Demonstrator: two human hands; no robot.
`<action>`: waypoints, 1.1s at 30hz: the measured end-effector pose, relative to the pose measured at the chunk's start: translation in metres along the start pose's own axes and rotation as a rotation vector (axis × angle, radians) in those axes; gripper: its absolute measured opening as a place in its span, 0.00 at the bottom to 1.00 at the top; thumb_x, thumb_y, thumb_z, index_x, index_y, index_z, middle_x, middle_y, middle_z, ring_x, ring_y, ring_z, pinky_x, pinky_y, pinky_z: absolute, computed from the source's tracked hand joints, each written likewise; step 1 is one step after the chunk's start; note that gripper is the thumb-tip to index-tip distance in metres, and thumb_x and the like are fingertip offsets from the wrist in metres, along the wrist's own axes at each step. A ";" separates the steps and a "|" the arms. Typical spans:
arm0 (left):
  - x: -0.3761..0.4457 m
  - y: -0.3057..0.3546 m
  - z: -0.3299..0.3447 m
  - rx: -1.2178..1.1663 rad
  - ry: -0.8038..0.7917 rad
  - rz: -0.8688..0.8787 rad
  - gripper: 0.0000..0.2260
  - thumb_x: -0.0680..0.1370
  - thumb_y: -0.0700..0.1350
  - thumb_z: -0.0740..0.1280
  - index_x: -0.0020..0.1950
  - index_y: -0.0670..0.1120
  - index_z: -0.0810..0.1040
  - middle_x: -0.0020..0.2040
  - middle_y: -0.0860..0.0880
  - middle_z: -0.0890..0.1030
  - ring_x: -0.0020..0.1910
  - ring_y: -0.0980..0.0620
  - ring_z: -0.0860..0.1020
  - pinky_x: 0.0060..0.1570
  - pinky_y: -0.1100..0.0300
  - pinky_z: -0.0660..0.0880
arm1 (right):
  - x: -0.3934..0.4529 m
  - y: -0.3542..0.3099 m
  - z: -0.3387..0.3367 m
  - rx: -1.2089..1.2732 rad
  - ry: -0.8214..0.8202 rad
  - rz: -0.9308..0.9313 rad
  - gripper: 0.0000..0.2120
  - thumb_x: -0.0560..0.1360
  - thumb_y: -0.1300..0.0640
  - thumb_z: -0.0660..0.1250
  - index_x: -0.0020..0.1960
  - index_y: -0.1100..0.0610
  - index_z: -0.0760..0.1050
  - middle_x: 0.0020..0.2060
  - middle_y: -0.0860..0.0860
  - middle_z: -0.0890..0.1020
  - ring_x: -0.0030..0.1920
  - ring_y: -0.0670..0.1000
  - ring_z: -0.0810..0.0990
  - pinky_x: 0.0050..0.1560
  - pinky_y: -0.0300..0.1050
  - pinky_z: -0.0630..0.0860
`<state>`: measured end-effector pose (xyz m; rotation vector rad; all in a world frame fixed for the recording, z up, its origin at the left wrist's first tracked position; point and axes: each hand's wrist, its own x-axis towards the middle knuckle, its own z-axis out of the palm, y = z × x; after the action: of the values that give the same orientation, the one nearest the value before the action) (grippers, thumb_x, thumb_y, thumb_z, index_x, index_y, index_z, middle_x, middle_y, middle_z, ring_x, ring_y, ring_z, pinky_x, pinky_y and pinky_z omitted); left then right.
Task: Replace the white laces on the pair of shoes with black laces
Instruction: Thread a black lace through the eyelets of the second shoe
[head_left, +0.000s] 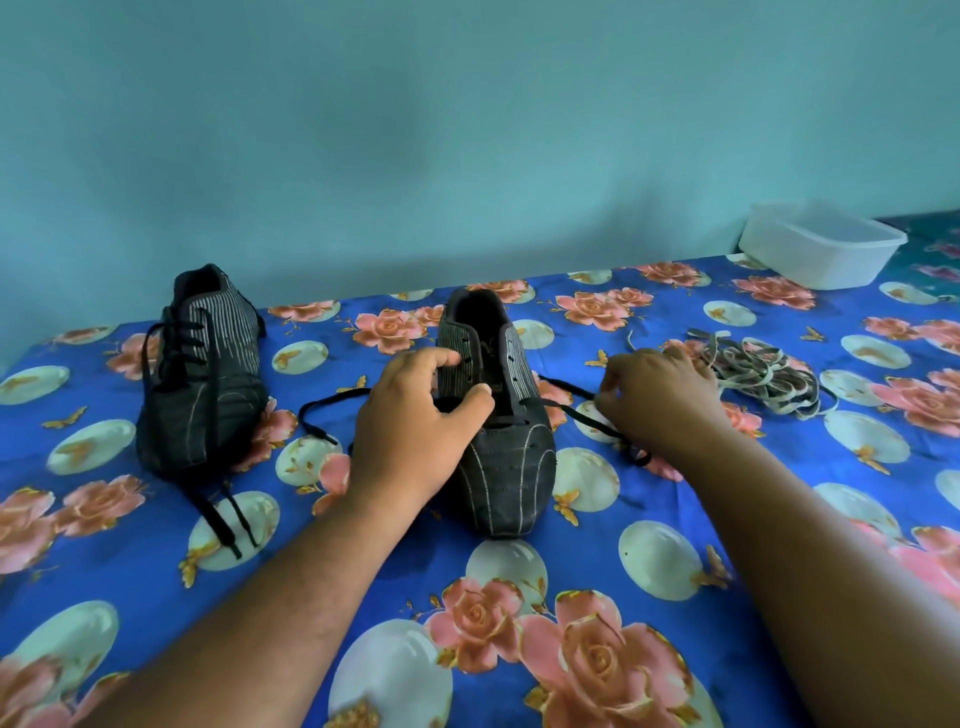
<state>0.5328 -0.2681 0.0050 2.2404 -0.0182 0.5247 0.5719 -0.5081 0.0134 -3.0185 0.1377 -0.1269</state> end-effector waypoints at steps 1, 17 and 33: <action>0.000 0.000 0.000 0.001 0.002 -0.002 0.18 0.74 0.57 0.73 0.62 0.54 0.79 0.61 0.54 0.79 0.49 0.49 0.79 0.49 0.56 0.72 | -0.003 0.002 -0.003 -0.009 -0.029 0.009 0.09 0.79 0.48 0.62 0.55 0.47 0.78 0.58 0.51 0.78 0.67 0.57 0.68 0.65 0.60 0.65; -0.009 0.009 0.002 -0.047 -0.004 0.012 0.16 0.73 0.56 0.74 0.58 0.55 0.80 0.53 0.57 0.81 0.46 0.55 0.77 0.43 0.65 0.68 | 0.003 -0.021 0.017 0.059 0.162 -0.234 0.07 0.78 0.47 0.64 0.49 0.44 0.82 0.46 0.45 0.82 0.57 0.54 0.73 0.50 0.49 0.65; -0.013 0.010 0.006 -0.057 0.002 0.089 0.25 0.71 0.61 0.68 0.65 0.53 0.75 0.61 0.57 0.80 0.61 0.58 0.77 0.56 0.56 0.76 | -0.030 -0.042 -0.006 0.654 0.151 -0.432 0.04 0.73 0.57 0.73 0.41 0.49 0.80 0.33 0.44 0.80 0.41 0.44 0.75 0.39 0.29 0.67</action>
<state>0.5216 -0.2810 0.0039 2.1905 -0.1307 0.5676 0.5450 -0.4642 0.0224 -2.3362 -0.4559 -0.3580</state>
